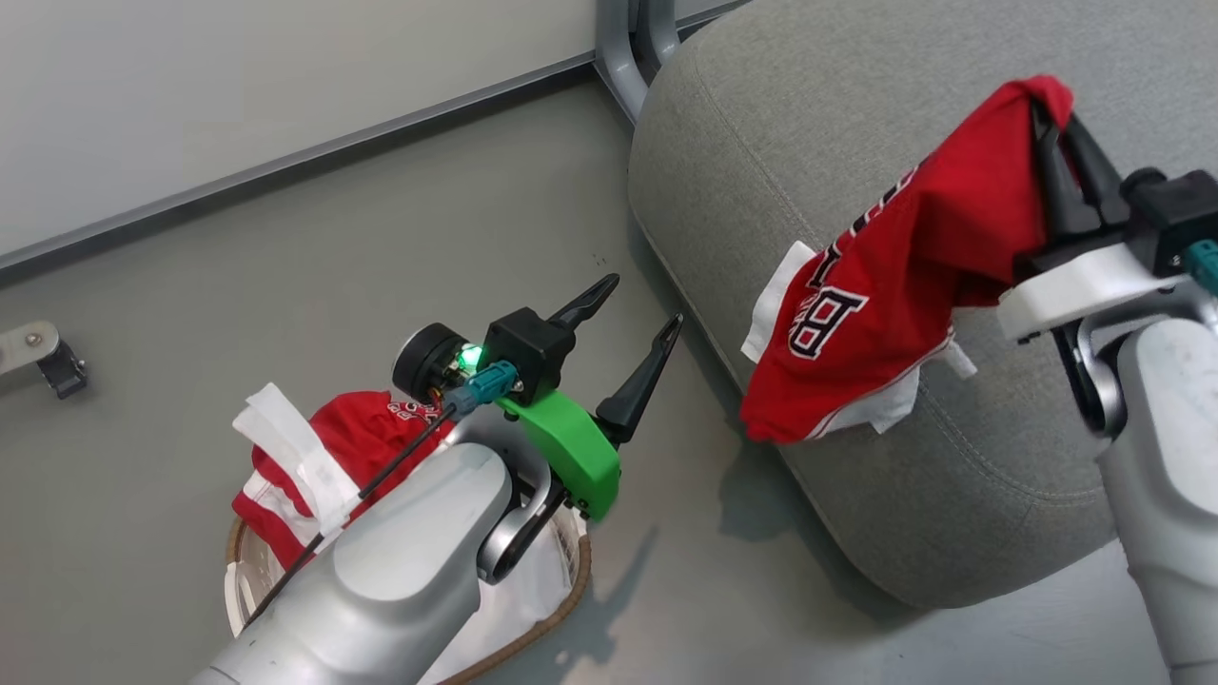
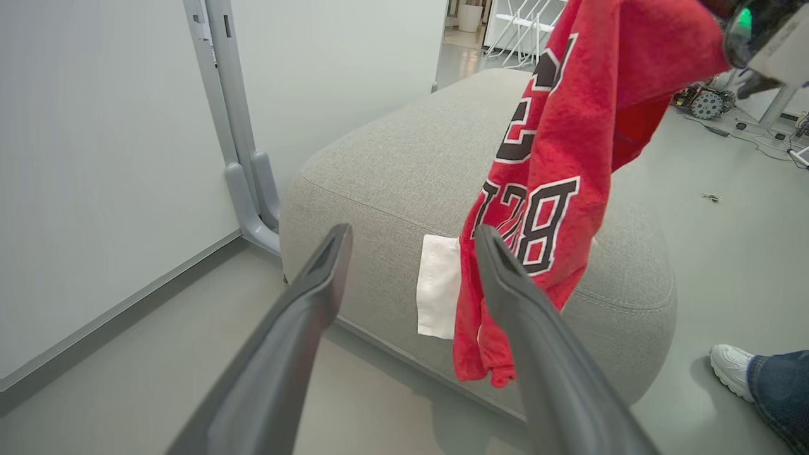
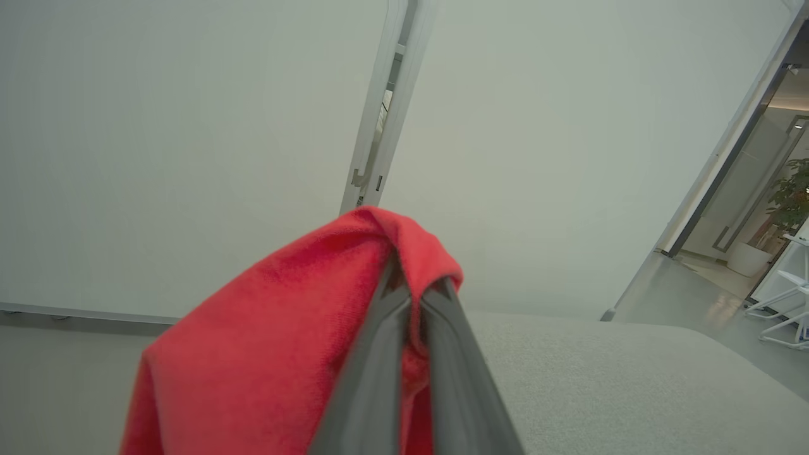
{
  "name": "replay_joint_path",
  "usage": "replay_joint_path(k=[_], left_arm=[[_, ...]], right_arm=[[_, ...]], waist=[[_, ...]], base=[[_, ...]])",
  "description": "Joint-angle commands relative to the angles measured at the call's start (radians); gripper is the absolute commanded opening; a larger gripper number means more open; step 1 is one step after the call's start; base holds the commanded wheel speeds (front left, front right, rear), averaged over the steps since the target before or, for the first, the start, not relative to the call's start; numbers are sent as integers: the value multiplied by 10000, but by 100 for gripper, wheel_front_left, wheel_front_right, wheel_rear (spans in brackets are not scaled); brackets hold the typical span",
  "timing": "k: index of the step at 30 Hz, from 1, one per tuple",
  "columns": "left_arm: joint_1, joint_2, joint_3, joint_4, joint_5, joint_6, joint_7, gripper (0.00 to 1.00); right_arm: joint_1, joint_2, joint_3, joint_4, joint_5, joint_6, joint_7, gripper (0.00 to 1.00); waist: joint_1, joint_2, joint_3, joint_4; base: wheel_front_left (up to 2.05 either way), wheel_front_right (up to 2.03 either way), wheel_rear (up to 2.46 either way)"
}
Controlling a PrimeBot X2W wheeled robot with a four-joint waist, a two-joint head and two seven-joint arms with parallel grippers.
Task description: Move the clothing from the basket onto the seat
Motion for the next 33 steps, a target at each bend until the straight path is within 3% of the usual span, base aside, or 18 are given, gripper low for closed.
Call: replay_joint_path(k=[1,10,19,26,30,33], left_arm=[[-209,111,8,-60,94,74,2,100],[-758,207,-132,-283,451,170,113,100],[-1519,95,-292,-536,881,322,225,100],[-2071,54,-427,-831,1233,500,255,100],[-2251,49,-496,-990,1393,580,306,100],[-2282,112,-528,-1060,1430,644,381,100]], right_arm=[[-452,-104,-61,57,1,-10,-25,0],[-3610,-1143,-225,693,231,-12,404,0],[-6572,-2852,-848,1576,875,-12,1453,0],[-7516,-3949,-1762,2272,686,-10,1935,0],[-7263,-4109,-2769,3010,518,-10,1769,0],[-6737,-3871,-3547,3812,335,-10,1520,0]], waist=[[0,-1,329,207],[0,-1,1576,798],[0,-1,3106,1916],[0,-1,4138,2655],[0,-1,4516,2929],[0,-1,4734,3045]], base=[[0,0,0],[0,0,0],[0,0,0],[0,0,0],[0,0,0],[0,0,0]])
